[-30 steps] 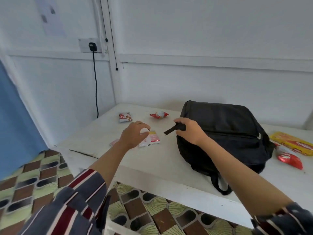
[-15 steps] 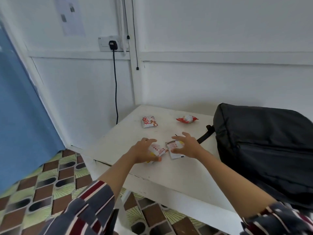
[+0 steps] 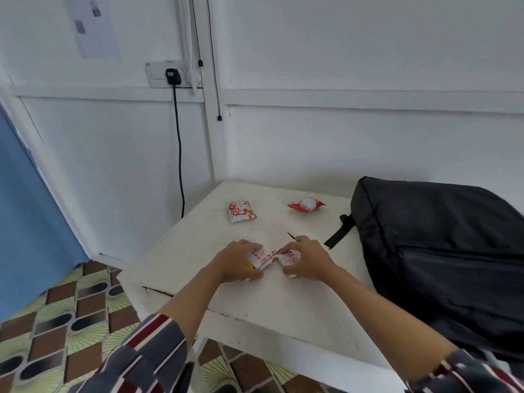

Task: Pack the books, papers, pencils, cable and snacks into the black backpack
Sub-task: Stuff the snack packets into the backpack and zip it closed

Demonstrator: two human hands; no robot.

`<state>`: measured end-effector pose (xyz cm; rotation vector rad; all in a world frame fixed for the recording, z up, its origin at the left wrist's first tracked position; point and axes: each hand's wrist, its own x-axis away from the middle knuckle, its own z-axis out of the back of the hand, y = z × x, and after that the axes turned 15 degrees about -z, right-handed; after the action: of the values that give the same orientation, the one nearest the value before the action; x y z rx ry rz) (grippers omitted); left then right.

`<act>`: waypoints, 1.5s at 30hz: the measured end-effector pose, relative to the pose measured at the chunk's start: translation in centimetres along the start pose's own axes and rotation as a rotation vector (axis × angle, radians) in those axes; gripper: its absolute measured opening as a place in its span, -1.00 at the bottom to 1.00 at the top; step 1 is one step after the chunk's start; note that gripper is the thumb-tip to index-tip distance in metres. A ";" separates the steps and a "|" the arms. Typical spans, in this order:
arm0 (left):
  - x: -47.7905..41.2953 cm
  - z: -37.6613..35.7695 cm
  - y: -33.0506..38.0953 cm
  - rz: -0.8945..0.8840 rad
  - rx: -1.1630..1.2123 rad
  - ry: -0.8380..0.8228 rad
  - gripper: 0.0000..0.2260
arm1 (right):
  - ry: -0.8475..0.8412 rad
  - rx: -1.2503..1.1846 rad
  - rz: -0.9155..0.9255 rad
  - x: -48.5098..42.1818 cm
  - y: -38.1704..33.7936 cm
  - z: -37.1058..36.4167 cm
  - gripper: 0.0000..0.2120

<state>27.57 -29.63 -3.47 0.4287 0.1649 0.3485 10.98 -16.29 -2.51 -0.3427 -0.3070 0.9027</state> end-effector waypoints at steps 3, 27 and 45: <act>-0.2 0.1 0.1 -0.022 0.005 0.012 -0.37 | 0.022 -0.033 0.001 0.0 0.1 0.0 -0.59; -12.1 3.0 16.5 -0.447 -0.009 0.138 -0.38 | 0.261 -0.261 -0.062 6.2 9.9 17.6 -0.68; -20.5 -4.0 29.6 -0.491 0.078 -0.043 -0.44 | 0.187 -0.289 -0.193 8.2 26.3 24.3 -0.50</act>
<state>-1.10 -10.40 7.48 0.4571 0.2354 -0.1501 -12.55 9.22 9.48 -0.6493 -0.2924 0.6310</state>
